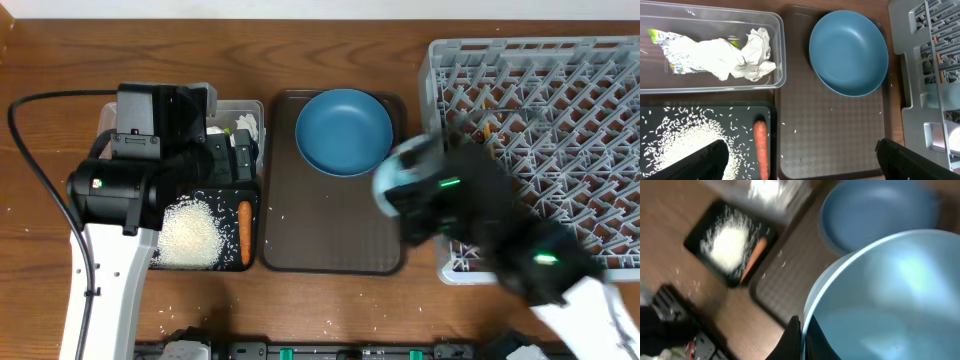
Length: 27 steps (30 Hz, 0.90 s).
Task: Sort waste into correct bins and load items into the dishwasher rack
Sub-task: 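Lift the light-blue bowl and carry it over the rack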
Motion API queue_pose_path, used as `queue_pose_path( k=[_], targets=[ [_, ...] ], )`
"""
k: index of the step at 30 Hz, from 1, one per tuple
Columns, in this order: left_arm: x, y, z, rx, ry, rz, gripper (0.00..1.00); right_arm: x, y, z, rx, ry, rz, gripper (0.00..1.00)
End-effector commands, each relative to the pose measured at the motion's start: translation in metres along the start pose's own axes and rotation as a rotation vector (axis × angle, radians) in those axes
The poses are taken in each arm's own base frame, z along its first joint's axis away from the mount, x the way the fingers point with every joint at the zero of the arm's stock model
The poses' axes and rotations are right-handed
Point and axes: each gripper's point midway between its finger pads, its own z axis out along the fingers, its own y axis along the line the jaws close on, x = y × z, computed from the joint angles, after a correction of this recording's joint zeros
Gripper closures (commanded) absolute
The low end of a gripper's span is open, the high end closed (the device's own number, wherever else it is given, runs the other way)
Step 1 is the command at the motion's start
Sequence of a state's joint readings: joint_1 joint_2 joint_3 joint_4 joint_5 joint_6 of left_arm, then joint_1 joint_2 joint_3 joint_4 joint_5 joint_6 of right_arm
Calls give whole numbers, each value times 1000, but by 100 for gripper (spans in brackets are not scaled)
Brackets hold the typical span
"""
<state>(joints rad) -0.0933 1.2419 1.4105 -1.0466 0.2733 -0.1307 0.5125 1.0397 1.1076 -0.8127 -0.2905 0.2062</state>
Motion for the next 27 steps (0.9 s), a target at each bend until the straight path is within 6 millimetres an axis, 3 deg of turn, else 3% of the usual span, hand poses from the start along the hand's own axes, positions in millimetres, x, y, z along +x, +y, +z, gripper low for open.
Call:
queue_pose_path(
  k=[1,8,14,17,21,27],
  targets=[
    [-1,3,0,-13,-3,-6,4,-21,-14,-37,-99,-114,-59,99],
    [-1,3,0,-13,-3,-6,4,-51,-95,-80,-187,-314,124,99],
    [-1,3,0,-13,-3,-6,3,-78,-156,-95,-498,-450,262,99],
    [-1,3,0,-13,-3,-6,4,-83,-196,-83,-566,-448,328,99],
    [-1,3,0,-13,-3,-6,3,-79,-244,-52,-572,-443,356,99],
    [-1,3,0,-13,-3,-6,3,-68,-282,-23,-584,-430,405,99]
  ],
)
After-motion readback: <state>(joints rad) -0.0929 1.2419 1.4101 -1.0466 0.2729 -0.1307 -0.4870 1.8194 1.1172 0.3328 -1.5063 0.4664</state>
